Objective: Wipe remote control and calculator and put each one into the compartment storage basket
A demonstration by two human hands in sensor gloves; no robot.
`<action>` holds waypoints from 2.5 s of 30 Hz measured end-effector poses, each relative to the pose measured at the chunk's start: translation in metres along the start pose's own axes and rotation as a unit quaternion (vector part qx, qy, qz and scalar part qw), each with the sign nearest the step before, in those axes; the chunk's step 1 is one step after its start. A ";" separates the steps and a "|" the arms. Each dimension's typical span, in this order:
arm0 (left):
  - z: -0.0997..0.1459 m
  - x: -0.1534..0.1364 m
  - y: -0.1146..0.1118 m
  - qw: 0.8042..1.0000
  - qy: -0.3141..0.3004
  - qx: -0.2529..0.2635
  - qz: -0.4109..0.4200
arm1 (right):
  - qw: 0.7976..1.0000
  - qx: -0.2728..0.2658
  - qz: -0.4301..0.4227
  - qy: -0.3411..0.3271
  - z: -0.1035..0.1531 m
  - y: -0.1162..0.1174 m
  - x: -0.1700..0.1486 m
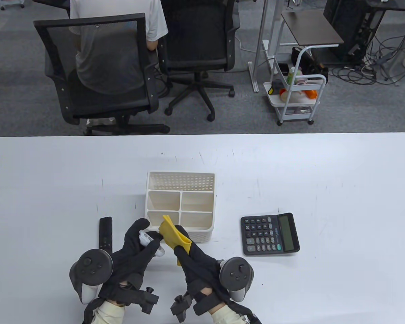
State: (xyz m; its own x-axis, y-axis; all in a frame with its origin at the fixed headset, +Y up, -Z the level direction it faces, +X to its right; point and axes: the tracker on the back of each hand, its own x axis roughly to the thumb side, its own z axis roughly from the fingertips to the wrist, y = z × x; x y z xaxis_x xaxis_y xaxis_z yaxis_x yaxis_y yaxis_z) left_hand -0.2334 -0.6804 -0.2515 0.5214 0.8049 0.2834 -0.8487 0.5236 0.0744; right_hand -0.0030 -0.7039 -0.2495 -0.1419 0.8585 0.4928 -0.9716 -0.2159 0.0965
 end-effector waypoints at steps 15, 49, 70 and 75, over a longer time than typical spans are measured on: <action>0.000 -0.004 -0.012 0.999 0.020 -0.024 0.013 | 0.994 0.052 0.089 -0.039 0.000 0.011 0.000; -0.002 -0.003 -0.005 0.997 -0.022 -0.043 0.061 | 0.984 0.030 0.163 -0.058 0.001 0.007 0.006; 0.001 0.009 -0.006 0.994 -0.071 -0.012 -0.083 | 0.995 0.023 0.089 -0.026 -0.002 0.001 0.001; 0.001 0.011 -0.007 0.995 -0.088 -0.020 -0.037 | 1.000 0.018 0.013 0.016 -0.005 -0.006 -0.011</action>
State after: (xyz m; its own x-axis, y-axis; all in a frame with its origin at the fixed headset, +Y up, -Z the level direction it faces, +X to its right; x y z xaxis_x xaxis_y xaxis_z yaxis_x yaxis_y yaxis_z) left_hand -0.2217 -0.6754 -0.2481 0.5557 0.7045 0.4414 -0.8024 0.5934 0.0632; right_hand 0.0036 -0.7100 -0.2599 -0.1743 0.8662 0.4683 -0.9601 -0.2552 0.1147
